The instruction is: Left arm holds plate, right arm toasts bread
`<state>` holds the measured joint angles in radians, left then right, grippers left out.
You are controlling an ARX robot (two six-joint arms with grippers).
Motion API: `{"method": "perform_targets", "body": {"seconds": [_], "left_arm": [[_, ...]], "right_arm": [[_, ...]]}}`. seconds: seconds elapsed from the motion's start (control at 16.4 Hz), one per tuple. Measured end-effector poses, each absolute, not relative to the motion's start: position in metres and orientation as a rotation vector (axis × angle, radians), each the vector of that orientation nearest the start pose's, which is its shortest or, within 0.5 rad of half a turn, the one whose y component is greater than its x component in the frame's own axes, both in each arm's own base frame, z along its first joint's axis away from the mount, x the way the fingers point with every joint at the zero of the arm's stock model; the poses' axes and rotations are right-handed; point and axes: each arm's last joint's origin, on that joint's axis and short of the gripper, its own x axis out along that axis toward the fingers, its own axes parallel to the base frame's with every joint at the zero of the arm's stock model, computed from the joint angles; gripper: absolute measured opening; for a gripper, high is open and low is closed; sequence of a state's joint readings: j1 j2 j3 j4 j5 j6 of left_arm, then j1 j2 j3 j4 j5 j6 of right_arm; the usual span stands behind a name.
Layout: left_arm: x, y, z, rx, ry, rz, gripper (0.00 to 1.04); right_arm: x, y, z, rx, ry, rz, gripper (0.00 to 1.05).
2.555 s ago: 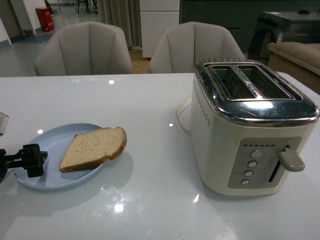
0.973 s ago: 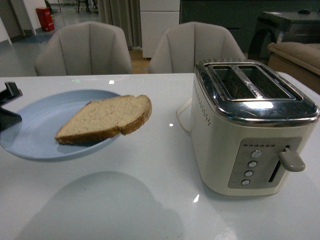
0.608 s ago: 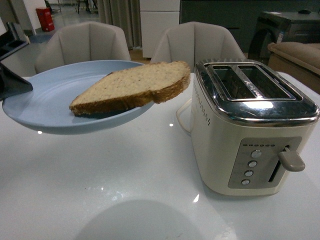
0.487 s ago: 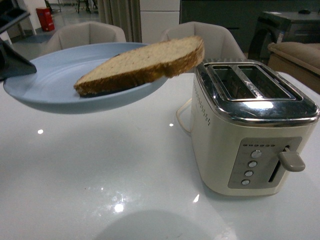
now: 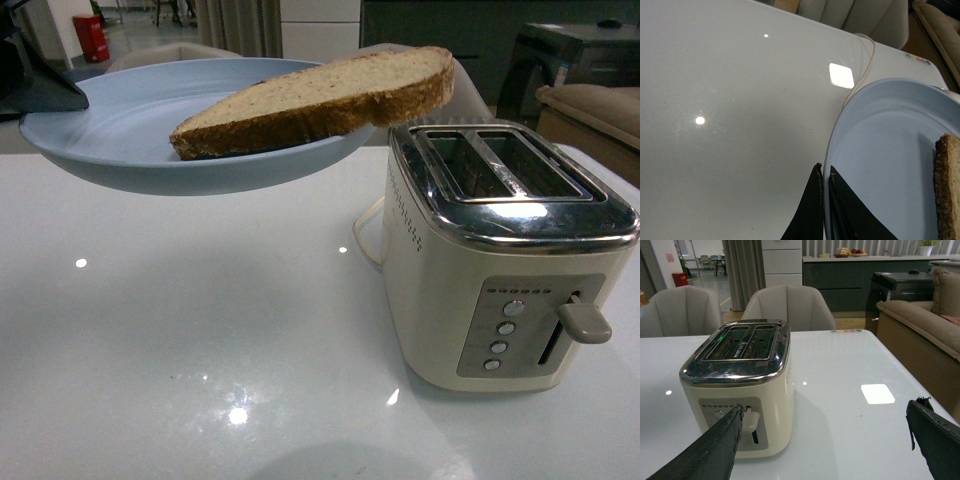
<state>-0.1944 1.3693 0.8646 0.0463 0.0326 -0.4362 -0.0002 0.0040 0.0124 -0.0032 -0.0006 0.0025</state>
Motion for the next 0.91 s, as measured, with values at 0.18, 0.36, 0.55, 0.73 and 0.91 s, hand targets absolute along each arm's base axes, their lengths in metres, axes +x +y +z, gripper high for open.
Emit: {"method": "perform_targets", "body": {"seconds": [0.18, 0.36, 0.55, 0.73, 0.91], "left_arm": [[0.2909, -0.0612, 0.2552, -0.391, 0.49, -0.142, 0.02], [0.2915, -0.0618, 0.2566, -0.39, 0.476, -0.164, 0.02], [0.2915, -0.0615, 0.2564, -0.384, 0.475, -0.164, 0.02], [0.2915, -0.0615, 0.2564, -0.38, 0.475, -0.165, 0.02], [0.2915, -0.0615, 0.2564, -0.38, 0.475, -0.165, 0.02]], "right_arm": [[0.0972, 0.0, 0.1671, 0.002, -0.005, 0.0, 0.98], [0.0972, 0.0, 0.1671, 0.002, -0.005, 0.0, 0.98], [0.0972, 0.0, 0.1671, 0.002, -0.005, 0.0, 0.98], [0.0972, 0.0, 0.1671, 0.002, -0.005, 0.0, 0.98], [0.0972, 0.0, 0.1671, 0.002, -0.006, 0.0, 0.98]]}}
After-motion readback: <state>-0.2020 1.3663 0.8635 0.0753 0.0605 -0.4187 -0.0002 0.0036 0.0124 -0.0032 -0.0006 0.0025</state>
